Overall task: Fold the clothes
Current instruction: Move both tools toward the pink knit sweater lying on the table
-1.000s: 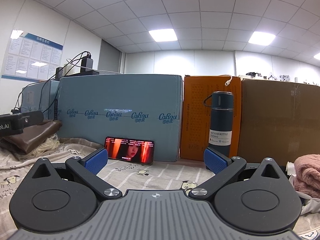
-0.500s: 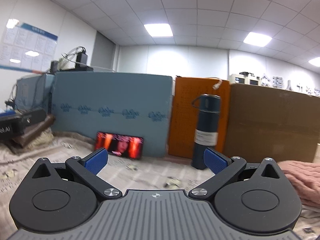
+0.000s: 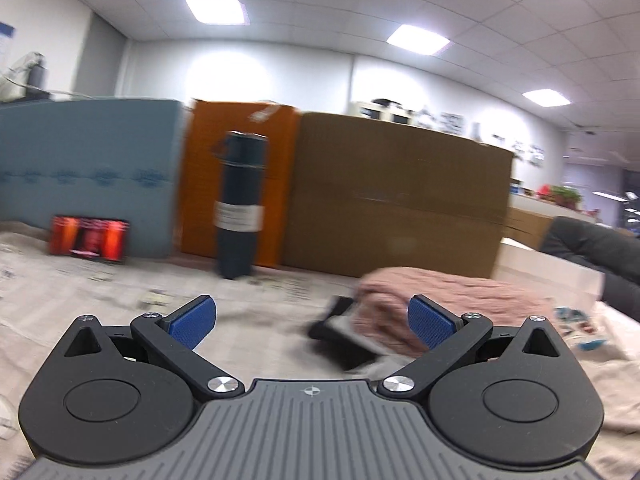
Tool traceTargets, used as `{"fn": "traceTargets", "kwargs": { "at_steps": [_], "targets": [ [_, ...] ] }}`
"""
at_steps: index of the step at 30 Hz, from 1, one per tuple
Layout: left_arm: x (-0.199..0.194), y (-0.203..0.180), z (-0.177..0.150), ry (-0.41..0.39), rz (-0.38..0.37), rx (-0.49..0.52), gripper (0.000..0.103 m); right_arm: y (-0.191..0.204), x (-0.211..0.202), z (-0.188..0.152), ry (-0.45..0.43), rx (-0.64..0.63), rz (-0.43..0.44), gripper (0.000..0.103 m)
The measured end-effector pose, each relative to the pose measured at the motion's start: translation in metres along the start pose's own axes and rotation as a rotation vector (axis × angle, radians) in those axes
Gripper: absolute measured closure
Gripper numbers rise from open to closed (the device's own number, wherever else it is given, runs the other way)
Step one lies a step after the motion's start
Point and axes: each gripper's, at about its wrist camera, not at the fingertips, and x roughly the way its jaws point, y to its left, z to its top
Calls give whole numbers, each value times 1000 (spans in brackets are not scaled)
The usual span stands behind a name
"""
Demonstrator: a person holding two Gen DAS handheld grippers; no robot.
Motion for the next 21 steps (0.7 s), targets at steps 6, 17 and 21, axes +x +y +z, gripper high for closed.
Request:
{"fn": "traceTargets", "kwargs": {
  "at_steps": [6, 17, 21],
  "targets": [
    [26, -24, -3, 177, -160, -130, 0, -39, 44, 7, 46, -29, -113, 0],
    [83, -56, -10, 363, -222, -269, 0, -73, 135, 6, 197, 115, -119, 4],
    [102, -65, -10, 376, -242, -326, 0, -87, 139, -6, 190, 220, -85, 39]
  ]
}}
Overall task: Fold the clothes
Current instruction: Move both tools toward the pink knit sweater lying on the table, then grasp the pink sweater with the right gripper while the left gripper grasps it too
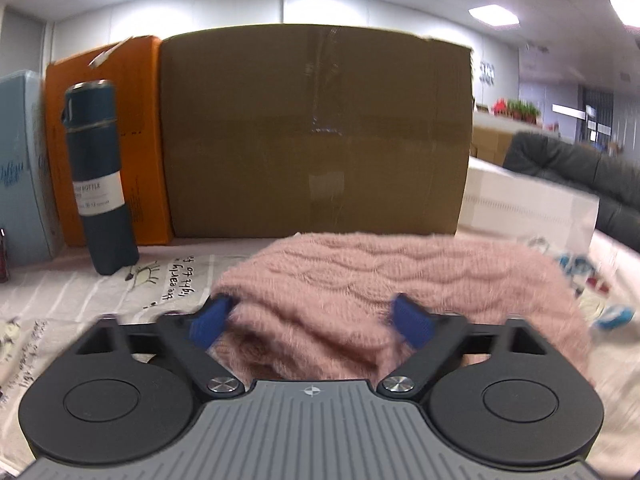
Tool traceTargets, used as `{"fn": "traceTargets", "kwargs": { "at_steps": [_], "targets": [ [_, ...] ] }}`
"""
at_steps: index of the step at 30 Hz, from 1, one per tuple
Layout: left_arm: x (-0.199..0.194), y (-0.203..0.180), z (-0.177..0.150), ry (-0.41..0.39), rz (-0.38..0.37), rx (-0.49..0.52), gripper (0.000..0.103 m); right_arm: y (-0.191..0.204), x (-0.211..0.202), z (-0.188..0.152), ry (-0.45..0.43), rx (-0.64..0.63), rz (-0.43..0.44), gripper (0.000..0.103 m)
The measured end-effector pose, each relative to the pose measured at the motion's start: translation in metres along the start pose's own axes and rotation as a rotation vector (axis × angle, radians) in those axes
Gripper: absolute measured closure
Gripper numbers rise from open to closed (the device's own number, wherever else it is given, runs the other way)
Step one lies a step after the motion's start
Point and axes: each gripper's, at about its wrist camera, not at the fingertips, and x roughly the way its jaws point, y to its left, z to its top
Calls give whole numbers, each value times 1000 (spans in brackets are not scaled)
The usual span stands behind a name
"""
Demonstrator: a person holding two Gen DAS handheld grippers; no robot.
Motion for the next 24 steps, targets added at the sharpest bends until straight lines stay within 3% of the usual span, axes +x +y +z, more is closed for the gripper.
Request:
{"fn": "traceTargets", "kwargs": {
  "at_steps": [6, 9, 13, 15, 18, 21, 24],
  "targets": [
    [33, -20, 7, -81, -59, -13, 0, -42, -8, -5, -32, 213, 126, 82],
    [52, -32, 14, -98, -83, -18, 0, -66, -13, -4, -67, 349, 162, 86],
    [80, -55, 24, -118, -121, 25, 1, -94, -36, -3, -207, 515, 182, 86],
    [97, -70, 27, -128, -153, 82, 8, -106, -46, -4, -275, 580, 166, 86],
    [123, -97, 26, -121, -177, 182, 16, -122, -46, -9, -296, 658, 155, 86],
    [147, -123, 22, -99, -192, 267, 18, -135, -49, -13, -333, 745, 181, 86],
    [175, -141, 17, -12, -180, 324, 18, -143, -56, -16, -382, 789, 170, 86]
  ]
}}
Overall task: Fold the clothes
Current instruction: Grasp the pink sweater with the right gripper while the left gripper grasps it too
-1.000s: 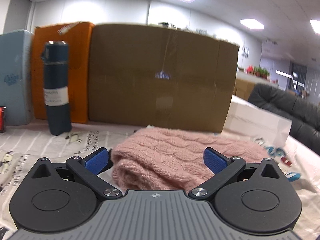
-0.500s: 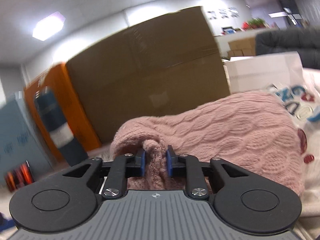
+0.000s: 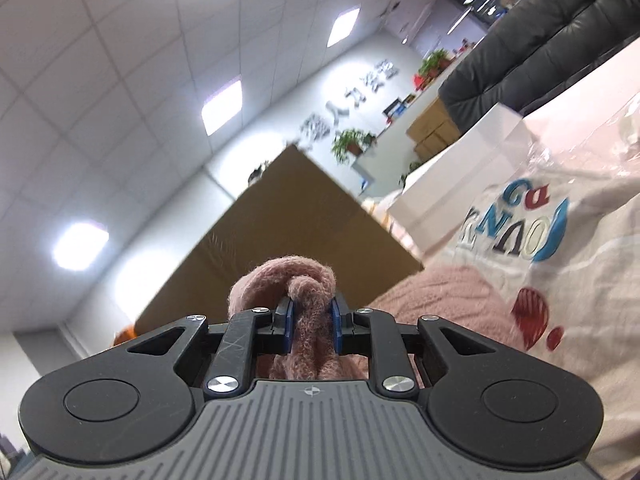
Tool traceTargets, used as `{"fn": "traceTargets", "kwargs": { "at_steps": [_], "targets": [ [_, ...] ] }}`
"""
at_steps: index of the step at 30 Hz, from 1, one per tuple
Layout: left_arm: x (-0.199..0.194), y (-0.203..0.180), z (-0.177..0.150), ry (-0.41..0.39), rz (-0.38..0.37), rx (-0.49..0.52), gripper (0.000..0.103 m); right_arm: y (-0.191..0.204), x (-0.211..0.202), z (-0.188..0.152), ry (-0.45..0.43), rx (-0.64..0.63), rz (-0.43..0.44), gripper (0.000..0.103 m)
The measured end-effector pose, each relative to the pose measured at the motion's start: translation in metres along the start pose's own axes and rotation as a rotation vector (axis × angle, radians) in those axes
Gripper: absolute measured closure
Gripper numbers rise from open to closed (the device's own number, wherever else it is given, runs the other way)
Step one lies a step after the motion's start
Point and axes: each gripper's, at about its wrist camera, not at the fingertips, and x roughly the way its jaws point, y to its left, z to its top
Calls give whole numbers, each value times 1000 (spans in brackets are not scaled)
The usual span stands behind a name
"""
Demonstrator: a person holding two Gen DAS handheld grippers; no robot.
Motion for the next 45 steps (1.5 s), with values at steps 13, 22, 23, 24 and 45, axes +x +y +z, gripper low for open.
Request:
{"fn": "traceTargets", "kwargs": {
  "at_steps": [13, 22, 23, 24, 45],
  "targets": [
    [11, -34, -8, 37, -36, 167, 82, -5, -9, 3, 59, 82, 226, 86],
    [-63, -20, -10, -111, -120, 63, 83, 12, -25, -3, 95, 45, 515, 86],
    [-73, -17, -10, -123, -123, 59, 83, 15, -28, -3, 109, 54, 554, 86],
    [-83, -14, -10, -135, -126, 56, 83, 18, -31, -3, 119, 65, 587, 86],
    [-332, 83, -28, -366, 174, 71, 83, 188, -79, -81, 402, 44, 791, 87]
  ]
}}
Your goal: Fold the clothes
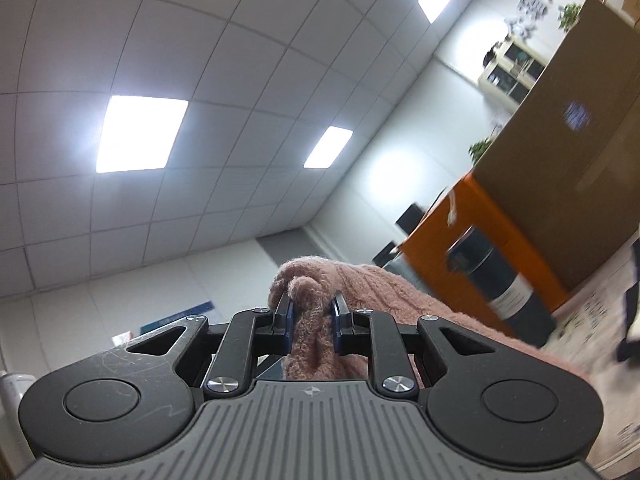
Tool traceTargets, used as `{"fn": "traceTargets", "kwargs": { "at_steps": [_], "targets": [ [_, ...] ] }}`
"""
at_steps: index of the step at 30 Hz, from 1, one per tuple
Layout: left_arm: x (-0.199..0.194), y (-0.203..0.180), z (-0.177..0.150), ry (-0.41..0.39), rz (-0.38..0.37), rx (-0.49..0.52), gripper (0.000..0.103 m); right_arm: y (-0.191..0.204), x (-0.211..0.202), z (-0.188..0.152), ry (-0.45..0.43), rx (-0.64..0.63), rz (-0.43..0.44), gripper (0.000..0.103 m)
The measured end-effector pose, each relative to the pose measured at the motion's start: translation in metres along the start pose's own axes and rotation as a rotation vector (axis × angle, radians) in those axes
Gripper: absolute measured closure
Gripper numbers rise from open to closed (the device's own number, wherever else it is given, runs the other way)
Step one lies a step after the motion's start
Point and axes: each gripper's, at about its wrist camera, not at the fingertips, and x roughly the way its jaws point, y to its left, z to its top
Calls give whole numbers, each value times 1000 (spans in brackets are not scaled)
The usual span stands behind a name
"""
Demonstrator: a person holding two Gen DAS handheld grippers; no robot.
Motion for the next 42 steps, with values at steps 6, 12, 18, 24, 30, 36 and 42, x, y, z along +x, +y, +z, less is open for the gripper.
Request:
{"fn": "traceTargets", "kwargs": {
  "at_steps": [6, 12, 18, 24, 30, 36, 42],
  "targets": [
    [-72, 53, 16, -58, 215, 46, 83, 5, 51, -43, 59, 70, -32, 87],
    [-143, 102, 3, -2, 405, 51, 83, -6, 59, -77, 85, 55, -152, 87],
    [-154, 136, -40, 208, 504, 13, 83, -38, 29, -95, 166, -41, -411, 87],
    [-153, 155, -52, 354, 511, -43, 76, -59, 10, -102, 292, -40, -575, 85],
    [-162, 155, -50, 341, 567, 41, 33, -34, 4, -105, 331, -321, -679, 34],
    [-140, 133, -40, 266, 389, 200, 8, -8, 23, -124, 483, -580, -515, 8],
    [-89, 127, -29, 299, 67, 276, 8, -9, 65, -160, 698, -611, -399, 4]
  ]
}}
